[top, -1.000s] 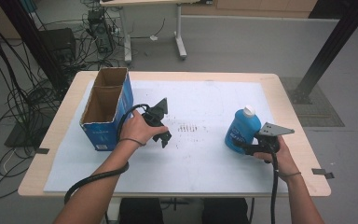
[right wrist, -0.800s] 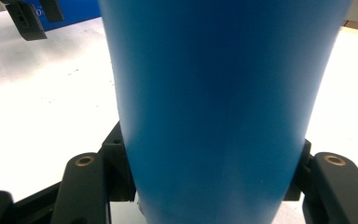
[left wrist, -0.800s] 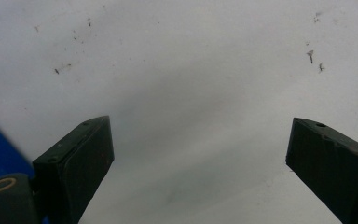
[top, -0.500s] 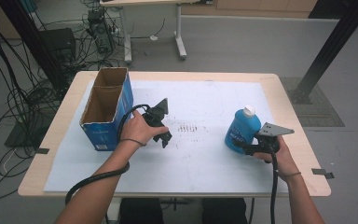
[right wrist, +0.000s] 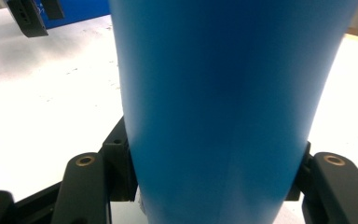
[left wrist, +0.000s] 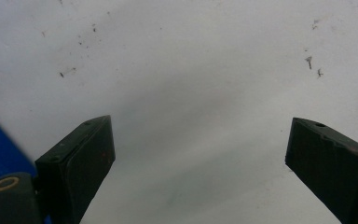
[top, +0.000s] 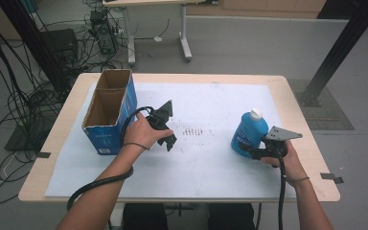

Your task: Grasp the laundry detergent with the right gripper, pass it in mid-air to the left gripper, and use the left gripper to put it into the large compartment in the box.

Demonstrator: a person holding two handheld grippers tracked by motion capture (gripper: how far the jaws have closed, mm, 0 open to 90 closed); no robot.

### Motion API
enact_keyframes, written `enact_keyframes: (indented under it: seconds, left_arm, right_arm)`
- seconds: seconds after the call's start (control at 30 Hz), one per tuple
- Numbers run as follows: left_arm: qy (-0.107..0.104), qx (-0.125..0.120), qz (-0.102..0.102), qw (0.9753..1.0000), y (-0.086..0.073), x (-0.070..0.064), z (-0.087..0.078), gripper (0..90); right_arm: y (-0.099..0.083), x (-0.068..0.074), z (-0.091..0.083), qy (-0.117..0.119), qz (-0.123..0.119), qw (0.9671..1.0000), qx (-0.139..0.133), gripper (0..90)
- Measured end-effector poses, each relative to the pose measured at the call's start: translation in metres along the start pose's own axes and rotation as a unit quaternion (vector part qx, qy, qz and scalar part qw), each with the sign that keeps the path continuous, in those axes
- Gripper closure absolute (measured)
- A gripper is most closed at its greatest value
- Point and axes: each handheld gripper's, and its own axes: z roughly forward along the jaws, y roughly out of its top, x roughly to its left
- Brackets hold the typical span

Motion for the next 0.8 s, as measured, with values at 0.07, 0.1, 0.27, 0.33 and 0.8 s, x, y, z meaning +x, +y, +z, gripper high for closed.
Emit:
enact_keyframes:
  seconds: [0.07, 0.1, 0.27, 0.33, 0.8]
  left_arm:
    - [0.000, -0.001, 0.001, 1.0000, -0.0006, -0.0002, -0.0001, 8.4]
    - [-0.001, -0.001, 0.002, 1.0000, -0.0004, 0.0000, 0.0000, 8.4]
    - [0.000, 0.000, 0.001, 1.0000, -0.0008, 0.0001, -0.0003, 8.2]
    - [0.001, 0.000, 0.000, 1.0000, -0.0008, 0.0006, -0.0012, 8.2]
    - [0.000, 0.000, 0.004, 1.0000, -0.0018, 0.0005, -0.0024, 8.0]
  right_arm:
    - [-0.0001, 0.0001, 0.0000, 0.000, -0.001, 1.0000, 0.000, 40.2]
    - [0.0000, 0.0002, 0.0000, 0.000, -0.003, 1.0000, 0.000, 40.2]
    - [-0.0008, 0.0008, -0.0001, -0.001, -0.004, 1.0000, -0.002, 40.2]
    - [-0.0010, 0.0009, -0.0001, -0.001, -0.004, 1.0000, -0.002, 40.3]
    - [-0.0019, 0.0020, -0.0002, -0.003, -0.008, 1.0000, -0.004, 40.3]
